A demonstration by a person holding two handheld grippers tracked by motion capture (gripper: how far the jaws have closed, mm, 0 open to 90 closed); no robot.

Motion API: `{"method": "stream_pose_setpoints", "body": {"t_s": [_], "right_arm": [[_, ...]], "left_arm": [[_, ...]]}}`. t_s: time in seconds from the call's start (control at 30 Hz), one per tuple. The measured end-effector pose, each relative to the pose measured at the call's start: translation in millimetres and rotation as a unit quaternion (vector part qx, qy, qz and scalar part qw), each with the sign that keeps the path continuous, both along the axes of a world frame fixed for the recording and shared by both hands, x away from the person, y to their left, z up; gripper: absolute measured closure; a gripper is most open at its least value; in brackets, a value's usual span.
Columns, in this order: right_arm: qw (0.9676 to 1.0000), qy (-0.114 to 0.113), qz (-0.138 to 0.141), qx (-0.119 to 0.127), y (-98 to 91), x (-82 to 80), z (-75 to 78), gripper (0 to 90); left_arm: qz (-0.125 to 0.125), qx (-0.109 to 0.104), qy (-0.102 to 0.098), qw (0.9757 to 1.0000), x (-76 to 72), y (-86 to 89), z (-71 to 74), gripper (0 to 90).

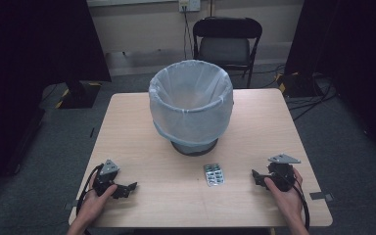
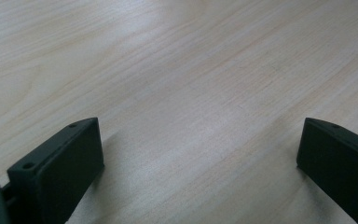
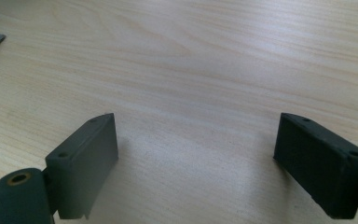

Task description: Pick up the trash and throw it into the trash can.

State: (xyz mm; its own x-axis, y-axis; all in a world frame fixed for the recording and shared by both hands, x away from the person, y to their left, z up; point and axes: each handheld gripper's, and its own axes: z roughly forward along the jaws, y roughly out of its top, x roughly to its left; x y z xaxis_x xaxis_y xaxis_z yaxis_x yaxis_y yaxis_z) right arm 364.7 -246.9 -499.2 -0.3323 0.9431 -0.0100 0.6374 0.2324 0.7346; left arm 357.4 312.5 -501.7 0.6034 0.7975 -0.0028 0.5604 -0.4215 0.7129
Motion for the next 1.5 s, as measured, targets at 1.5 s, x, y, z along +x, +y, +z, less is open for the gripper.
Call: {"method": "stream_pose_setpoints", "body": {"t_s": [1.5], "right_arm": [[0.9881, -0.003, 0.144, 0.054, 123.9, 8.0, 26.5, 15.0]], "left_arm": [[0.000, 0.001, 0.001, 1.0000, -0.2, 0.0, 0.1, 0.0]]}}
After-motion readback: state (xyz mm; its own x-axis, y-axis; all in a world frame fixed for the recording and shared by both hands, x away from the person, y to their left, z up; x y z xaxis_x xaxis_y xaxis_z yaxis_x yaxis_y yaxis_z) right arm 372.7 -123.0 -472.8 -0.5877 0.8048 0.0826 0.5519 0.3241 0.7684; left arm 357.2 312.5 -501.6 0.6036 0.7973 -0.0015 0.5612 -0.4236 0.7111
